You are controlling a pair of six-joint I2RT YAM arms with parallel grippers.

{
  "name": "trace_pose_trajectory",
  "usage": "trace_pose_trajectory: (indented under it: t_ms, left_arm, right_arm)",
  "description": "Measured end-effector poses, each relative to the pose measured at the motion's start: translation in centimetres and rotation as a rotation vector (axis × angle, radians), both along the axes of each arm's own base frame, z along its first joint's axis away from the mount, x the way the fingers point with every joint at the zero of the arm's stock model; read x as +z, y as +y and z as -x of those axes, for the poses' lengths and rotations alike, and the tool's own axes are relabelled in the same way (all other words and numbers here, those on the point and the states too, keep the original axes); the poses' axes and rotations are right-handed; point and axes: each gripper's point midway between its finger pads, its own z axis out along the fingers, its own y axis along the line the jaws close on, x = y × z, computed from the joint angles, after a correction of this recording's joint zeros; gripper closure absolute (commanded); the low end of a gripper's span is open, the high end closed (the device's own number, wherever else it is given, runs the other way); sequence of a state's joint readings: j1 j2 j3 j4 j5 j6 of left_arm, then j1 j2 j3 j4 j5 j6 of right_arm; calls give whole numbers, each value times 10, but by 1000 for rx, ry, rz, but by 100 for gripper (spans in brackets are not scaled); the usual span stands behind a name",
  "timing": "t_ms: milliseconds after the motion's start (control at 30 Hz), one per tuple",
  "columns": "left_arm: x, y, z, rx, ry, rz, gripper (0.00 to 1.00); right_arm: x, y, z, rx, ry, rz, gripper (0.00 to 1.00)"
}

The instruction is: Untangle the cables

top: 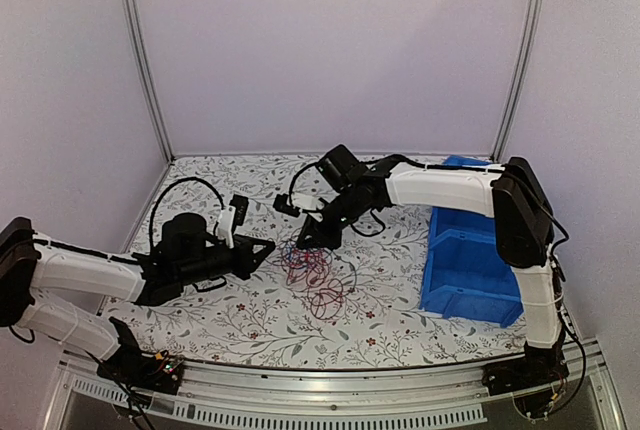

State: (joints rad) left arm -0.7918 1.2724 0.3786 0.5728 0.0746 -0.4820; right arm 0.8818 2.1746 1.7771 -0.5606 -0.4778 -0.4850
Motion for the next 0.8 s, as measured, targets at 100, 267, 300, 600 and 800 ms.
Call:
trace_pose_trajectory:
  t_ms: [100,267,300,600,800]
  left_arm:
    - [-3,0,0,1,5,-6,100]
    - [-24,5,-7,48,48,-74,100]
    - [-30,7,-10,64,60,-97,100]
    - [-44,2,-23,103,85,-154,100]
    - [-48,4,-29,130,96,-186,100]
  right_arm:
    - [0,0,0,-2,3,0,99]
    - [10,-7,5,-9,-2,0,100]
    - [17,-12,7,-12,-9,-2,100]
    - [153,-62,23,-71,-181,-181,100]
    - [176,-111,12,-162,-221,-219,100]
